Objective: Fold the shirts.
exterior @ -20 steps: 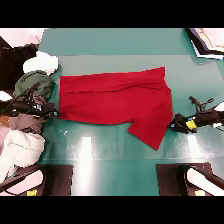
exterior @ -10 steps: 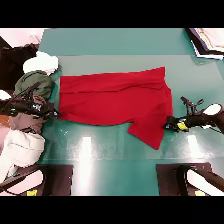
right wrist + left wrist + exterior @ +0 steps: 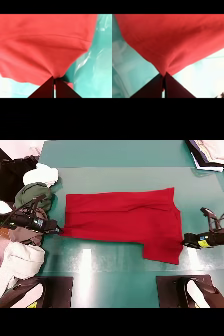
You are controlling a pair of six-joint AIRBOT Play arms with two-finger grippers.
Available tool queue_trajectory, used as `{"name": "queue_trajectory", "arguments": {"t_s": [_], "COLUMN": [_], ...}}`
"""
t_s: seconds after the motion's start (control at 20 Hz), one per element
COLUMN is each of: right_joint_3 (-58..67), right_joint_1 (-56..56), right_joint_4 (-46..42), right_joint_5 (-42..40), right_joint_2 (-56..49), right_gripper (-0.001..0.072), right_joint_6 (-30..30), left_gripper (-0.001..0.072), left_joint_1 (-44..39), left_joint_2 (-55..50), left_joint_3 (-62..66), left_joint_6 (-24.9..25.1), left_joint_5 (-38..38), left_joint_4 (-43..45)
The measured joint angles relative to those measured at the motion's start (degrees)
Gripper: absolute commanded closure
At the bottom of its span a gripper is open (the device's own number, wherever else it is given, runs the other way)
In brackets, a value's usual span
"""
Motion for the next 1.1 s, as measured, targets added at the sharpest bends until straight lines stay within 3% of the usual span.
{"name": "queue_trajectory", "arguments": {"t_s": [0.15,0.4,0.6,0.85,1.1], "right_joint_3": [0.72,7.26,15.93,27.36,37.99], "right_joint_1": [1.14,6.21,10.62,13.03,13.49], "right_joint_4": [-0.76,-1.18,-1.38,-1.44,-1.36], "right_joint_5": [1.25,-2.99,-8.02,-13.38,-16.13], "right_joint_2": [4.90,3.02,-6.91,-22.16,-35.32], "right_gripper": [0.0698,0.0698,0.0698,0.0698,0.0698], "right_joint_6": [0.92,2.45,2.80,3.93,5.07], "left_gripper": [0.0682,0.0682,0.0682,0.0682,0.0682], "left_joint_1": [-5.35,-8.13,-8.63,-8.76,-8.76], "left_joint_2": [2.56,3.80,3.87,3.43,-3.67], "left_joint_3": [-0.04,1.01,1.57,1.77,3.34], "left_joint_6": [-1.62,-4.11,-6.38,-12.63,-14.64], "left_joint_5": [-0.09,8.48,16.65,29.35,36.39], "left_joint_4": [1.51,4.85,6.49,10.67,12.28]}}
